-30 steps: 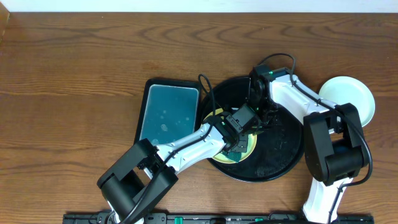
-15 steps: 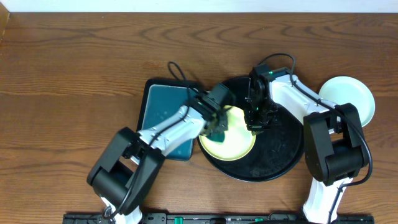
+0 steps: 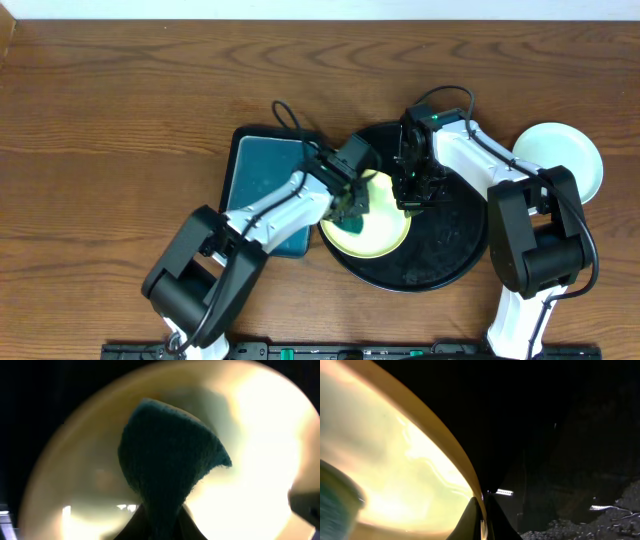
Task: Clean dirty plates on tray and stack at the side
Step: 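Keep wiping the yellow plate surface with the sponge in left gripper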
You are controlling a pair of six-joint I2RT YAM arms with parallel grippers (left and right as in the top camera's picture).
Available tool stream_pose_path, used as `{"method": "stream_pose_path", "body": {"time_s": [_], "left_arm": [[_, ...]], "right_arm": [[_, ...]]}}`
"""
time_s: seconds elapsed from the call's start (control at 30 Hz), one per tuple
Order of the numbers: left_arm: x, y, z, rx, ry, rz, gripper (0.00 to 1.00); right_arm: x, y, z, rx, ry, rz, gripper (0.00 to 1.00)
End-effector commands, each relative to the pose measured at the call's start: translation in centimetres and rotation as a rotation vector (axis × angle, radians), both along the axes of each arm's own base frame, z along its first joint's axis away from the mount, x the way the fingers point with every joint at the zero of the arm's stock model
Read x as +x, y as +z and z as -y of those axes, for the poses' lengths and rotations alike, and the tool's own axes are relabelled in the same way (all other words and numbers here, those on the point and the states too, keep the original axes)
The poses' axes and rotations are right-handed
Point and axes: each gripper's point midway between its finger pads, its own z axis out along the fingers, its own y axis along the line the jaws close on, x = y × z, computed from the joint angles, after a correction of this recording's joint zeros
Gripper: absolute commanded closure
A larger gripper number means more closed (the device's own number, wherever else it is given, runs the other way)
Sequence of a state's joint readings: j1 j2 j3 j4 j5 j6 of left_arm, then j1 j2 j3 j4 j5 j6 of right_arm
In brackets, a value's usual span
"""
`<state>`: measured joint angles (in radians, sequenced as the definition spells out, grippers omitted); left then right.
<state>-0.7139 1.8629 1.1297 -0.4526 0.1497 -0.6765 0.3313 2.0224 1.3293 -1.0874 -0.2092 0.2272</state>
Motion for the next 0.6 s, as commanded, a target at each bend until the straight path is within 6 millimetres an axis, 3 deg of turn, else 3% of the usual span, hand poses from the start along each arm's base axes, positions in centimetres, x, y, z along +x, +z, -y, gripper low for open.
{"method": "stream_pose_path", "body": {"time_s": [0.0,0.27,0.4,0.57], "left_arm": [[-2.8,-0.7,1.5,0.007,-0.083,-0.039,0.92],[-4.3,-0.7,2.9,0.006,-0.138,-0.037,0.92],[-4.0,-0.6,2.6,0.007,-0.127,-0.034,0.92],[-2.7,1.3,1.9,-0.009,-0.168,0.022,0.92]], "right_arm": [[-0.5,-0.4,-0.5,-0.001,0.013,-0.014,0.97],[-0.5,-0.4,-0.5,-0.001,0.013,-0.014,0.97],[-0.5,-0.4,-0.5,-0.002,0.013,-0.016,0.97],[-0.5,-0.4,-0.5,-0.002,0.013,-0.017,0.97]]}}
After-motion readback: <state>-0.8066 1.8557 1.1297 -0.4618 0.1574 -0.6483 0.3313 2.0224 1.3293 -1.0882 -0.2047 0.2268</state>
